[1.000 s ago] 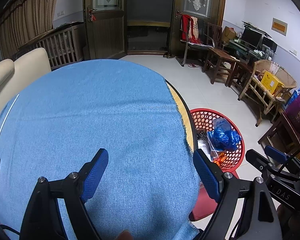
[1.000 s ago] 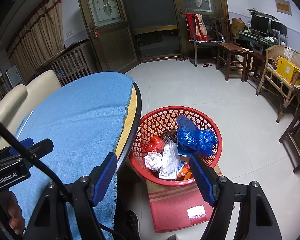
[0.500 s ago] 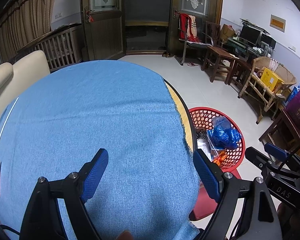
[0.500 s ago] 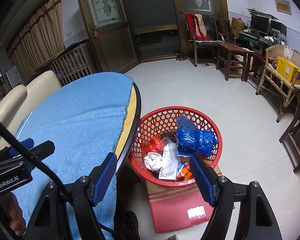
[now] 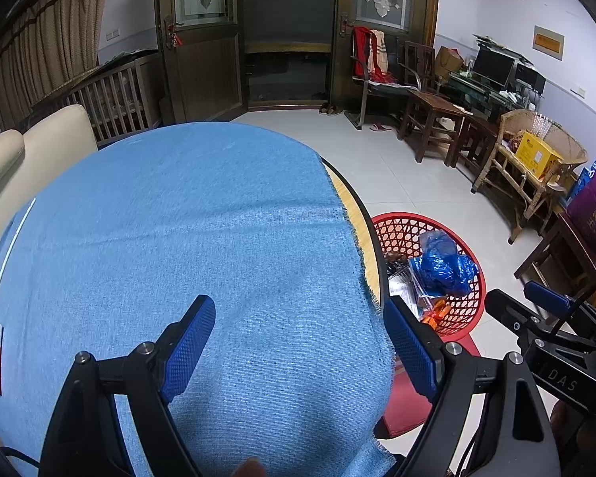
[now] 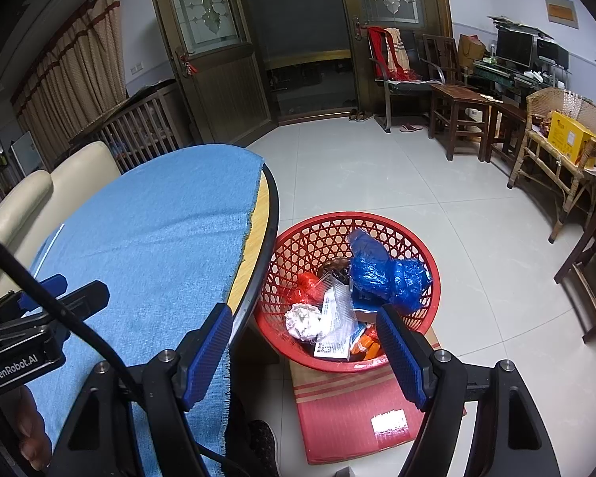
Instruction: Collect trash
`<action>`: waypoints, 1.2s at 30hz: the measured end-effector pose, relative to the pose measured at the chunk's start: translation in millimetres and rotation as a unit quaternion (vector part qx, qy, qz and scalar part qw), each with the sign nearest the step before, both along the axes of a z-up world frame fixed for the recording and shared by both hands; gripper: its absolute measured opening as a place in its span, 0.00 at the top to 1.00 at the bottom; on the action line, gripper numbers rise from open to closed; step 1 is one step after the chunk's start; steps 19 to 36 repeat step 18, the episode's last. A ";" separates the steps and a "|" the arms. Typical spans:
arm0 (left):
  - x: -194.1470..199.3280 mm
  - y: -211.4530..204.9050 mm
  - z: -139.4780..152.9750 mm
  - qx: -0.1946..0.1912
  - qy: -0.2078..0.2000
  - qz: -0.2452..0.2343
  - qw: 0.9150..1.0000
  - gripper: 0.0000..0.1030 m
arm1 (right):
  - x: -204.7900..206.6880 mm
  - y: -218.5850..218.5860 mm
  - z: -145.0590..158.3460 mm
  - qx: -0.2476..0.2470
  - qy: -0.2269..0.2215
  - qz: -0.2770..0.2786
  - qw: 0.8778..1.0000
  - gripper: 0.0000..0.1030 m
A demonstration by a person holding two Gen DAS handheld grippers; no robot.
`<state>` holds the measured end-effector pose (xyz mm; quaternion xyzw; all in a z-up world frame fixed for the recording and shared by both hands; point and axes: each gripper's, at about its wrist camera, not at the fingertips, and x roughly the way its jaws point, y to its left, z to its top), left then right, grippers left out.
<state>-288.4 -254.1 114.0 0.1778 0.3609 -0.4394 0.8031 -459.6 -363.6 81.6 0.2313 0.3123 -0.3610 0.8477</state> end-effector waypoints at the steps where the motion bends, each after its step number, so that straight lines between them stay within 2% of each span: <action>1: 0.0 0.1 -0.1 0.000 0.001 0.000 1.000 0.16 | 0.0 -0.1 0.0 0.000 0.000 0.000 1.000 0.24; 17: -8.9 -2.2 5.0 -0.020 0.012 -0.037 0.999 0.16 | -3.5 0.7 1.1 0.001 0.001 -0.005 1.000 0.24; 36: -9.2 -2.0 5.0 -0.019 0.011 -0.037 0.999 0.16 | -2.8 1.0 0.7 0.002 0.001 -0.005 1.000 0.24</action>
